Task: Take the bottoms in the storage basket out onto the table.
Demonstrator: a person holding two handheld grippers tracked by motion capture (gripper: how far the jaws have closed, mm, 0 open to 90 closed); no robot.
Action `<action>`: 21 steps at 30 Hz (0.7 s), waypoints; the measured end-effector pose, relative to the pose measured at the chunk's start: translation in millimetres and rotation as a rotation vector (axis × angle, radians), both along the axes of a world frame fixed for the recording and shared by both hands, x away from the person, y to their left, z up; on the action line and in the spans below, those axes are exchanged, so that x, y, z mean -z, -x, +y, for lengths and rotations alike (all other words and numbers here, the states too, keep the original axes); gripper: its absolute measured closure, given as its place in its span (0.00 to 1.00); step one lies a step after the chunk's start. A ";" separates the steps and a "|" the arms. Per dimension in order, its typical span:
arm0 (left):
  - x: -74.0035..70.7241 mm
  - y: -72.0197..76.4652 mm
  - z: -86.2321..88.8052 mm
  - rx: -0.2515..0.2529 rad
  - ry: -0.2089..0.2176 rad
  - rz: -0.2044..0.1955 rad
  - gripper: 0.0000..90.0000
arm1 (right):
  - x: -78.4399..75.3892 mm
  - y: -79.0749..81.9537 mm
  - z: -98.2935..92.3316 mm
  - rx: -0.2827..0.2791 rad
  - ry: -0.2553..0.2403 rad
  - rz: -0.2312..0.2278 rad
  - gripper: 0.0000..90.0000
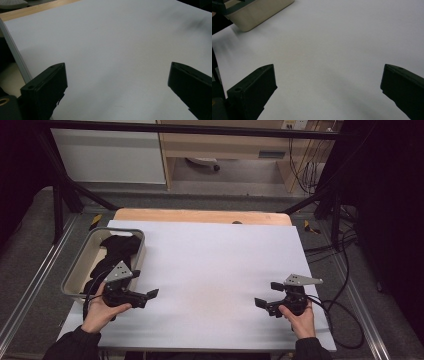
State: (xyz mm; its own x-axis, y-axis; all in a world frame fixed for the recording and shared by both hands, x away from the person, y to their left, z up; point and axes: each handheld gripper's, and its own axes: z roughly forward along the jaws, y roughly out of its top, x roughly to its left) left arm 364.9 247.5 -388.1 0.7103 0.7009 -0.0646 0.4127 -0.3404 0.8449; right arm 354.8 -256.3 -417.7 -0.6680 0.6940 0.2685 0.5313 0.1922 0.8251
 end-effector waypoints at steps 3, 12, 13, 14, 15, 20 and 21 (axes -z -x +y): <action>-0.4 -0.1 0.1 -0.001 -0.002 0.001 0.02 | 0.3 -0.4 -0.2 0.000 0.008 -0.001 0.01; -2.8 -0.8 2.0 -0.002 -0.008 0.005 0.03 | 0.5 -0.9 -0.3 -0.002 0.013 -0.002 0.01; -3.7 -0.8 2.9 -0.006 -0.007 0.004 0.03 | 0.5 -0.9 -0.1 -0.002 0.013 0.001 0.01; -4.3 -0.8 3.4 -0.008 -0.008 0.002 0.03 | 0.5 -0.7 0.1 -0.003 0.013 0.003 0.01; -4.8 -0.8 4.0 -0.012 -0.008 0.001 0.03 | 0.6 -0.5 0.2 -0.004 0.012 0.004 0.01; -6.7 -1.8 6.6 -0.028 -0.011 0.002 0.03 | 0.0 -0.2 -0.3 0.000 0.006 -0.003 0.01; -6.9 -2.0 7.4 -0.031 -0.012 0.003 0.03 | -0.1 -0.1 -0.5 -0.001 0.007 -0.005 0.01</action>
State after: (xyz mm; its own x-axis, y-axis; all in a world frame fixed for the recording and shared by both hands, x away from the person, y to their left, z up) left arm 366.9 254.8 -381.2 0.6878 0.7235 -0.0582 0.4256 -0.3370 0.8398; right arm 355.0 -256.8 -417.6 -0.6699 0.6952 0.2608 0.5272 0.1981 0.8263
